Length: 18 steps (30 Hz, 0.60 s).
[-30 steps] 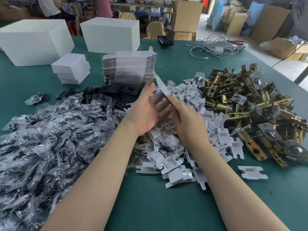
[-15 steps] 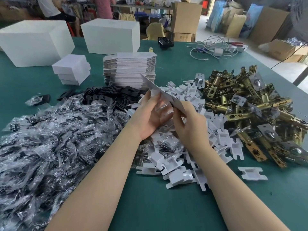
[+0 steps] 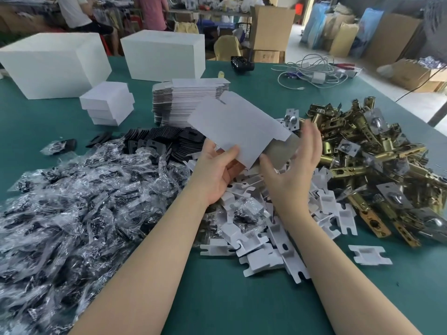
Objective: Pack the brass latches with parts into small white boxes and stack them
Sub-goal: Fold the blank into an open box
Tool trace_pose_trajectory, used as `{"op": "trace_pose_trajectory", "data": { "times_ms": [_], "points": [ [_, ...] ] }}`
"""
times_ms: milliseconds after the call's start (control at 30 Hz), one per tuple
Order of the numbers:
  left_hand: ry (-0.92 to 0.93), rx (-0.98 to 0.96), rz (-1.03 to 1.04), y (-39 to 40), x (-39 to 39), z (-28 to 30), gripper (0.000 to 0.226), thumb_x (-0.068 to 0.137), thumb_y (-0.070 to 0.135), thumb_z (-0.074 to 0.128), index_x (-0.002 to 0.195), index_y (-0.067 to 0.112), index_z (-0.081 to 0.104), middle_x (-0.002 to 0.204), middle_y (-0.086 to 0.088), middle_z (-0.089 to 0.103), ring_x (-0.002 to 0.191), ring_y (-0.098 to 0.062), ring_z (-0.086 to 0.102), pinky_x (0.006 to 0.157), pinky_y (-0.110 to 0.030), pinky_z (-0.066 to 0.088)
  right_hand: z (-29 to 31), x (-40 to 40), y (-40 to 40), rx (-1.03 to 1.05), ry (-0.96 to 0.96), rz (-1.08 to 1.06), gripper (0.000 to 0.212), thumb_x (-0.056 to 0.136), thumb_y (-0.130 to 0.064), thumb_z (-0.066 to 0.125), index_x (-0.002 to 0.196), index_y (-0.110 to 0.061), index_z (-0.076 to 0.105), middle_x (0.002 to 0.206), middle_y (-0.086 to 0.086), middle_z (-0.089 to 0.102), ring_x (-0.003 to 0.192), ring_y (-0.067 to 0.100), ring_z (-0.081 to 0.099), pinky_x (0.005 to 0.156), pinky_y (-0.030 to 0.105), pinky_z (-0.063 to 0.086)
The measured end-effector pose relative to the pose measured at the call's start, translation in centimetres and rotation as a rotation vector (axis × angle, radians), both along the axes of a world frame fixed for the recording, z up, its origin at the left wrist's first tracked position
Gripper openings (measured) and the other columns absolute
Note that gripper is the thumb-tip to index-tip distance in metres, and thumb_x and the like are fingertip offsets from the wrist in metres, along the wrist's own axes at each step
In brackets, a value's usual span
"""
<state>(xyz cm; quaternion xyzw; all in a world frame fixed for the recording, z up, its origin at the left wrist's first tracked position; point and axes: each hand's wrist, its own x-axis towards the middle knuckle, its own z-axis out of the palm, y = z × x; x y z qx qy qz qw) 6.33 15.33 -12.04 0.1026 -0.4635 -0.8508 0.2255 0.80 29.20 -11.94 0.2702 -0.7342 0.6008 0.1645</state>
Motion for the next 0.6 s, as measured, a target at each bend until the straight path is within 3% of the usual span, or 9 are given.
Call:
{"op": "trace_pose_trajectory", "data": {
  "times_ms": [100,233,333,433,533,600],
  "points": [
    [-0.016,-0.092,-0.019,-0.2,0.0,0.9,0.038,0.097,-0.004,0.054,0.118,0.028,0.058,0.113,0.000,0.070,0.096,-0.017,0.072,0.073,-0.031,0.059,0.0,-0.2,0.0,0.105,0.043,-0.031,0.066,0.087,-0.016,0.073,0.146,-0.013,0.043,0.154,0.004,0.034,0.144,0.013,0.026,0.118,0.028,0.024],
    [-0.044,-0.222,-0.064,-1.2,0.4,1.9,0.040,0.097,-0.005,0.051,0.120,0.026,0.057,0.108,0.001,0.072,0.094,-0.016,0.072,0.071,-0.029,0.058,0.1,-0.2,-0.1,0.083,-0.014,-0.003,0.057,0.086,-0.017,0.072,0.139,-0.020,0.051,0.124,-0.009,0.043,0.119,0.004,0.040,0.098,0.004,0.028],
    [-0.078,-0.270,-0.103,-1.7,0.9,2.2,0.039,0.098,-0.005,0.051,0.118,0.027,0.060,0.104,0.005,0.075,0.093,-0.013,0.073,0.071,-0.027,0.058,0.2,-0.6,0.1,0.064,-0.082,0.000,0.053,0.087,-0.016,0.069,0.137,-0.025,0.053,0.110,-0.007,0.044,0.095,-0.013,0.043,0.083,-0.002,0.032],
    [-0.111,-0.282,-0.116,-1.6,1.2,2.6,0.038,0.099,-0.006,0.049,0.120,0.024,0.060,0.103,0.006,0.075,0.091,-0.010,0.072,0.069,-0.025,0.057,0.1,-0.7,0.2,0.133,-0.034,-0.057,0.050,0.088,-0.016,0.067,0.137,-0.021,0.055,0.101,0.002,0.047,0.086,-0.018,0.042,0.077,-0.004,0.031],
    [-0.162,-0.306,-0.131,-1.4,1.4,3.1,0.037,0.100,-0.004,0.047,0.128,0.018,0.056,0.110,0.002,0.072,0.094,-0.014,0.070,0.069,-0.029,0.059,-0.4,-0.2,0.1,0.235,0.050,-0.075,0.048,0.092,-0.016,0.063,0.139,-0.015,0.054,0.100,0.002,0.041,0.085,-0.016,0.039,0.076,-0.003,0.031],
    [-0.195,-0.332,-0.151,-1.3,1.5,3.4,0.043,0.099,-0.006,0.049,0.137,0.013,0.049,0.122,-0.006,0.067,0.103,-0.021,0.067,0.076,-0.037,0.061,-0.6,0.1,-0.1,0.314,0.099,-0.084,0.046,0.093,-0.017,0.061,0.139,-0.013,0.054,0.099,0.002,0.039,0.080,-0.004,0.036,0.074,-0.003,0.031]
  ]
}}
